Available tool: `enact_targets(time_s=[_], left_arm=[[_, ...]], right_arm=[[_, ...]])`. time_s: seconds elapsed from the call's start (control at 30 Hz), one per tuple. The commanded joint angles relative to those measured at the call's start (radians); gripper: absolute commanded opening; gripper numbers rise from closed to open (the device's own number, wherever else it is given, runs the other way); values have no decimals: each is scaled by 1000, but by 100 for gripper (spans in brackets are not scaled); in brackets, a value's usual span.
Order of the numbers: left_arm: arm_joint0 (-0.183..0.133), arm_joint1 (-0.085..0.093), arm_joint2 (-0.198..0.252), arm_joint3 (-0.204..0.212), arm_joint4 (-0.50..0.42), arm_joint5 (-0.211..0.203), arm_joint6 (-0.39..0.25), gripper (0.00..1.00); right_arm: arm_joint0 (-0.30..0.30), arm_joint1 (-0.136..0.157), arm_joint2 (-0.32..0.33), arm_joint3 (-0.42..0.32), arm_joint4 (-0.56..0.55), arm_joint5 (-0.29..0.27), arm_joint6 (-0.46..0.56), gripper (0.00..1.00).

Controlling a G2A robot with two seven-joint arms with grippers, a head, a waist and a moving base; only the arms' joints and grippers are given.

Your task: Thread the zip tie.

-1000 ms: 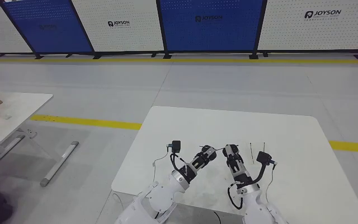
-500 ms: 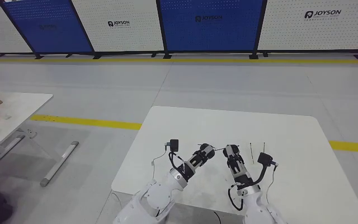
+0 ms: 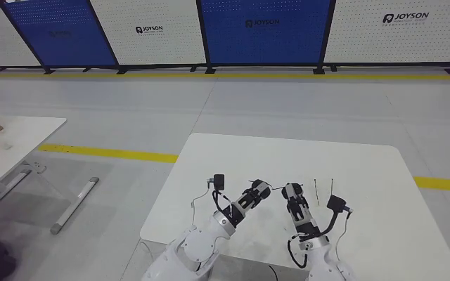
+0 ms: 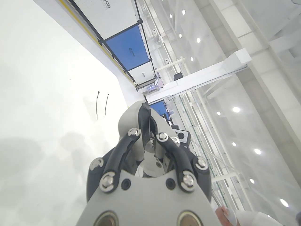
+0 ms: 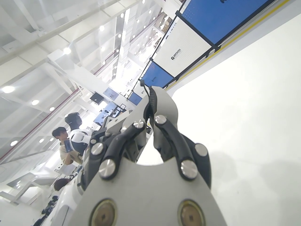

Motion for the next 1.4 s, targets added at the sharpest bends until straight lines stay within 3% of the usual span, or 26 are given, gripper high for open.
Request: enact_targets(time_s=[0.0, 0.63, 0.8, 1.37], left_arm=[[0, 0, 0, 1, -1, 1, -1, 0], [1, 1, -5, -1, 12, 2, 6, 0], [0, 1, -5, 0, 16, 3, 8, 0], [0, 0, -4, 2, 17, 2, 15, 0]], right_arm=[[-4, -1, 2, -5, -2, 0, -6, 0], [-28, -8, 19, -20, -22, -1, -21, 3], [-29, -10, 21, -22, -32, 6, -16, 11], [-22, -18, 15, -15, -55, 23, 1, 7]])
